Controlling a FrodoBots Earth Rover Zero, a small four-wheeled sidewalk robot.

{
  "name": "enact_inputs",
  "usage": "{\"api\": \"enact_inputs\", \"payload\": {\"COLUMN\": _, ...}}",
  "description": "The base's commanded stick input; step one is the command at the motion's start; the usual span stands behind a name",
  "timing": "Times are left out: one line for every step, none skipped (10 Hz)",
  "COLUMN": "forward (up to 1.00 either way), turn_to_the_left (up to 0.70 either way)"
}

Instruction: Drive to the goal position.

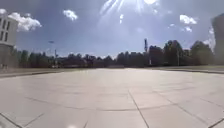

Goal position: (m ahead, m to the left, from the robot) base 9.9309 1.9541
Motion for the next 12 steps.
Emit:
{"api": "enact_inputs", "payload": {"forward": 0.70, "turn_to_the_left": 0.01}}
{"api": "enact_inputs", "payload": {"forward": 0.70, "turn_to_the_left": 0.01}}
{"api": "enact_inputs", "payload": {"forward": 0.70, "turn_to_the_left": 0.01}}
{"api": "enact_inputs", "payload": {"forward": 0.70, "turn_to_the_left": 0.01}}
{"api": "enact_inputs", "payload": {"forward": 0.70, "turn_to_the_left": 0.01}}
{"api": "enact_inputs", "payload": {"forward": 0.70, "turn_to_the_left": 0.01}}
{"api": "enact_inputs", "payload": {"forward": 0.70, "turn_to_the_left": 0.01}}
{"api": "enact_inputs", "payload": {"forward": 0.70, "turn_to_the_left": 0.01}}
{"api": "enact_inputs", "payload": {"forward": 0.70, "turn_to_the_left": 0.01}}
{"api": "enact_inputs", "payload": {"forward": 0.70, "turn_to_the_left": 0.01}}
{"api": "enact_inputs", "payload": {"forward": 0.70, "turn_to_the_left": 0.01}}
{"api": "enact_inputs", "payload": {"forward": 0.70, "turn_to_the_left": 0.01}}
